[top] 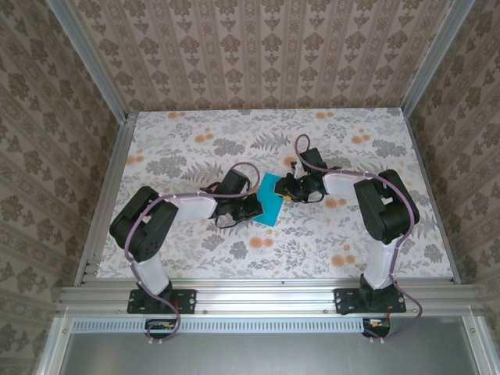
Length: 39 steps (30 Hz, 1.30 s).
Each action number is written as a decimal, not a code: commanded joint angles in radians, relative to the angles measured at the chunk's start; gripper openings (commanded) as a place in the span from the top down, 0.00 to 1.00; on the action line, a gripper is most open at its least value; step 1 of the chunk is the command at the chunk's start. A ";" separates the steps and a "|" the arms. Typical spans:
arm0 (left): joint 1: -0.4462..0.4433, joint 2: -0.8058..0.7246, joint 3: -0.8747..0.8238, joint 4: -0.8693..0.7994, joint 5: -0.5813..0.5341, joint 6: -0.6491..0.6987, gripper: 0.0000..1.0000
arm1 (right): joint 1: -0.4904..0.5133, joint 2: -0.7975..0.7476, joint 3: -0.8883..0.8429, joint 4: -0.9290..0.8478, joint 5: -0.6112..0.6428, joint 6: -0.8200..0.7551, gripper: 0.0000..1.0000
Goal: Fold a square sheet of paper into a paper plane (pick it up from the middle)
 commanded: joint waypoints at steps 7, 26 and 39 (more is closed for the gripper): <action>-0.004 -0.034 0.036 -0.040 0.029 0.037 0.66 | 0.005 0.065 0.034 -0.088 0.020 -0.042 0.72; -0.012 -0.012 0.084 0.102 0.127 0.034 0.56 | 0.002 0.084 0.028 -0.082 -0.004 -0.024 0.73; -0.009 0.076 0.105 0.159 0.127 0.020 0.57 | -0.022 0.049 0.010 -0.035 -0.060 0.008 0.73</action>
